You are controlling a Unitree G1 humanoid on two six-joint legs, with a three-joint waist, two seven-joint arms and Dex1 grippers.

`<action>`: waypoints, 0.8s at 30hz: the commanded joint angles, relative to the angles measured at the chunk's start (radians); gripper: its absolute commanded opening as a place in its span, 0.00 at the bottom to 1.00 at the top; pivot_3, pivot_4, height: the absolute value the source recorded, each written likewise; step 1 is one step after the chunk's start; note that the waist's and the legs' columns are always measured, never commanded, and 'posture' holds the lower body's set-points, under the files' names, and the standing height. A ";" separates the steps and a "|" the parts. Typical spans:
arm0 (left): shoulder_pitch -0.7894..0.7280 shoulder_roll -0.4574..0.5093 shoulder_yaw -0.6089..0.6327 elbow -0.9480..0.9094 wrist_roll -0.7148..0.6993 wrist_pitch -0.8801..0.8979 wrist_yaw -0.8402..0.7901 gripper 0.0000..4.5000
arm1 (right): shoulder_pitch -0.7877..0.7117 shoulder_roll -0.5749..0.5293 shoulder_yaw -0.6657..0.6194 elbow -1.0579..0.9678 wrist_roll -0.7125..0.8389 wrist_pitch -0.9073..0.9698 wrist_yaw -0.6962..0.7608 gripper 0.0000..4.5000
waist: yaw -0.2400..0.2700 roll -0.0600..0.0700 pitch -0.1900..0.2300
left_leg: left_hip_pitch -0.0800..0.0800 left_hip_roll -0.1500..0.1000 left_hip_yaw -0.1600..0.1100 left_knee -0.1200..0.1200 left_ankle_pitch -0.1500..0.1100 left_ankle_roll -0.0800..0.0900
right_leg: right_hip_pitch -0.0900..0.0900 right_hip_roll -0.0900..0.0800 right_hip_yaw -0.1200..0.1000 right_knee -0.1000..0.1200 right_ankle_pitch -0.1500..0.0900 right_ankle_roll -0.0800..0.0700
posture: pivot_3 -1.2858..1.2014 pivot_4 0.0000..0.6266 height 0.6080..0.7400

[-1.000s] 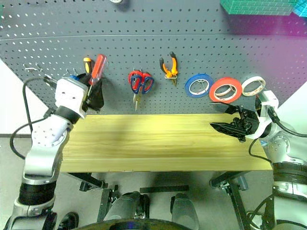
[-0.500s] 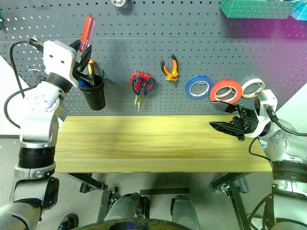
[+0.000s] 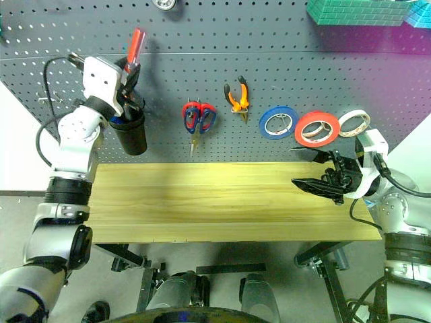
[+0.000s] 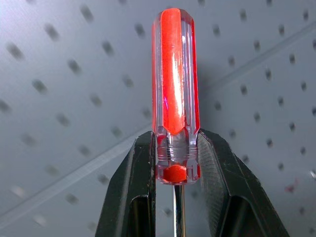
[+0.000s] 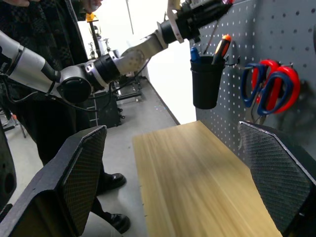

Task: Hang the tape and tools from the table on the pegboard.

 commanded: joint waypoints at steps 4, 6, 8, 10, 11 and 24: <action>0.013 -0.029 0.018 -0.020 -0.013 -0.044 0.026 0.18 | 0.005 -0.031 -0.053 -0.046 0.016 0.025 -0.001 1.00 | -0.016 0.000 0.000 | 0.000 0.000 0.000 0.000 0.000 0.000 | 0.000 -0.001 0.000 0.000 0.000 0.000 | 0.47 0.11 1.00; 0.038 -0.041 0.028 -0.040 -0.029 -0.038 0.026 0.26 | 0.006 -0.034 -0.057 -0.044 0.013 0.029 0.000 1.00 | -0.022 0.000 0.000 | 0.000 0.000 0.000 0.000 0.000 0.000 | 0.000 -0.001 0.000 0.000 0.000 0.000 | 0.47 0.11 1.00; 0.064 -0.052 0.044 -0.064 -0.051 -0.027 0.030 0.39 | 0.008 -0.036 -0.060 -0.047 0.012 0.031 0.000 1.00 | -0.025 0.000 0.000 | 0.001 0.000 0.000 -0.001 0.000 0.000 | 0.000 0.000 0.000 0.000 0.000 0.000 | 0.47 0.11 1.00; 0.091 -0.060 0.057 -0.087 -0.065 -0.016 0.046 0.54 | 0.005 -0.038 -0.064 -0.045 0.013 0.036 0.000 1.00 | -0.025 0.000 0.000 | 0.001 0.000 0.000 -0.001 0.000 0.000 | 0.000 0.000 0.001 0.001 0.000 0.000 | 0.47 0.12 1.00; 0.109 -0.060 0.060 -0.103 -0.061 -0.023 0.058 0.61 | 0.003 -0.040 -0.064 -0.042 0.010 0.034 0.000 1.00 | -0.025 0.000 0.000 | 0.001 0.000 0.000 -0.001 0.000 0.000 | 0.000 -0.001 0.001 0.001 0.000 0.000 | 0.47 0.12 1.00; 0.170 -0.053 0.087 -0.245 -0.067 0.040 0.094 1.00 | 0.000 -0.034 -0.055 -0.029 0.004 0.033 0.003 1.00 | -0.016 0.000 0.000 | 0.001 0.000 0.000 -0.001 -0.001 0.000 | 0.000 -0.001 0.001 0.000 0.000 0.000 | 0.48 0.13 1.00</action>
